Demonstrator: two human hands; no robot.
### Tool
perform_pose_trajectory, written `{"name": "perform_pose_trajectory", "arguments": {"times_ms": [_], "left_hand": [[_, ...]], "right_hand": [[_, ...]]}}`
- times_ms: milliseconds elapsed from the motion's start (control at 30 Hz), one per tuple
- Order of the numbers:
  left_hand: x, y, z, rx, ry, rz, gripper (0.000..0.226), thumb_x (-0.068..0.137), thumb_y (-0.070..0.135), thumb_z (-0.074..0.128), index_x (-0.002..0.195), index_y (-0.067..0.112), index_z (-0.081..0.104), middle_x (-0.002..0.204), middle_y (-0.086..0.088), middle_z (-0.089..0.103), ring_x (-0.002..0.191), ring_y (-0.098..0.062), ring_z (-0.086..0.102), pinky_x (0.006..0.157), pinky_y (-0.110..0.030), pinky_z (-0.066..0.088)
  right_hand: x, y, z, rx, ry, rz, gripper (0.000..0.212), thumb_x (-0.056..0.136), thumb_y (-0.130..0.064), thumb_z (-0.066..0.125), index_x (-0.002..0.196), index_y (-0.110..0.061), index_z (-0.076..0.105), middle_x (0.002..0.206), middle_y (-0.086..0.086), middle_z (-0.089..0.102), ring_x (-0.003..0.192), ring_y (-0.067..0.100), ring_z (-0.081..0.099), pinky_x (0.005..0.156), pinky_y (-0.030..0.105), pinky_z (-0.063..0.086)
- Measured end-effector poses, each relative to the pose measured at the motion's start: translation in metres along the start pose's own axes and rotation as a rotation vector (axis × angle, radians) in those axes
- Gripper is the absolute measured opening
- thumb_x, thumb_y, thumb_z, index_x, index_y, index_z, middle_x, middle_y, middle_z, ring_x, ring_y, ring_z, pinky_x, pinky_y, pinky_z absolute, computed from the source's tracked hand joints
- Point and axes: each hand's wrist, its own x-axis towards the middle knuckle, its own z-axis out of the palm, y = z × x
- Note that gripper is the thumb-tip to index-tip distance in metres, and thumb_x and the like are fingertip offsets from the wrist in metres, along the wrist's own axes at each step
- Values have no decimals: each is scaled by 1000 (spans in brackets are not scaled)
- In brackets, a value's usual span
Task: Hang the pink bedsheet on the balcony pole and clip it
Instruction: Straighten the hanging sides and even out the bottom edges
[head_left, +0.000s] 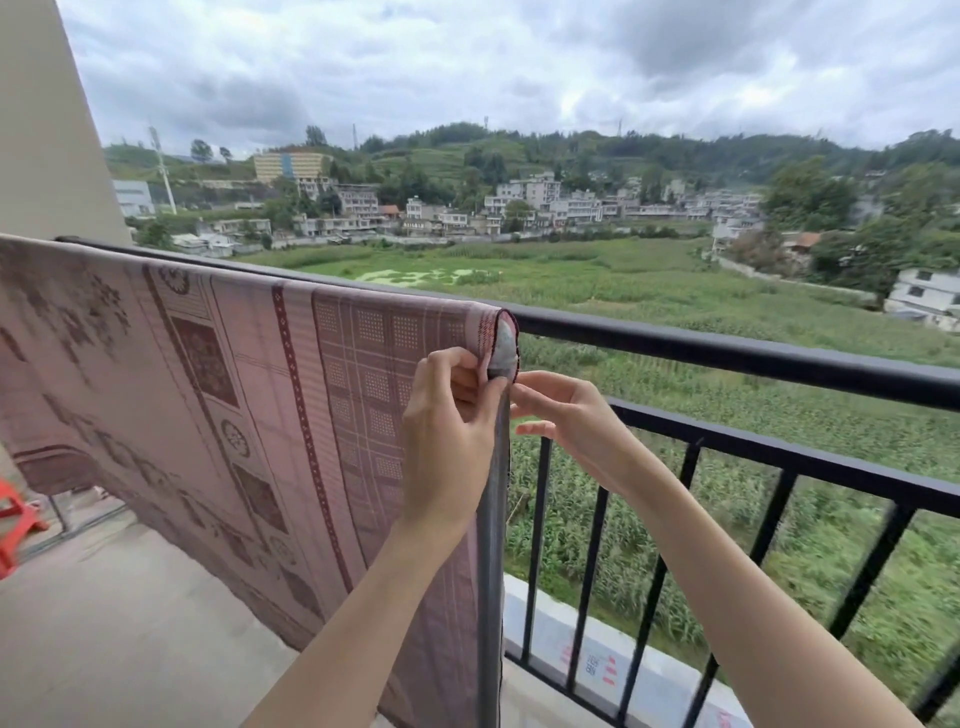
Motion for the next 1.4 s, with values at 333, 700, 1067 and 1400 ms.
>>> {"name": "perform_pose_trajectory", "arguments": {"times_ms": [333,700,1067,1400], "left_hand": [[-12,-21,2,-33,28,-145,18,85,10,60,89,16,43,84,-5,55,67,-6,51,59,-8,41],[-65,-71,-5,19,-77,-414,7,86,9,58,84,15,55,75,7,56,68,3,51,60,0,37],[-106,-70,-23,-169,-138,-349,27,84,4,59,79,29,49,75,9,56,70,1,57,67,-8,44],[-104,-78,-6,-126,-186,-307,25,82,1,59,78,24,47,73,14,52,69,6,52,67,-6,39]], "right_hand": [[-32,60,23,-178,123,28,25,89,-20,61,112,-12,60,109,4,67,97,21,65,86,31,53],[-64,105,68,-591,331,-396,33,88,-18,56,120,-18,48,141,11,36,123,20,46,97,40,46],[-87,177,101,-601,193,-175,48,79,-38,58,122,-14,58,150,18,19,142,27,22,113,34,26],[-82,175,68,135,334,204,8,95,-17,45,87,-19,47,132,5,53,118,17,53,95,33,45]]}}
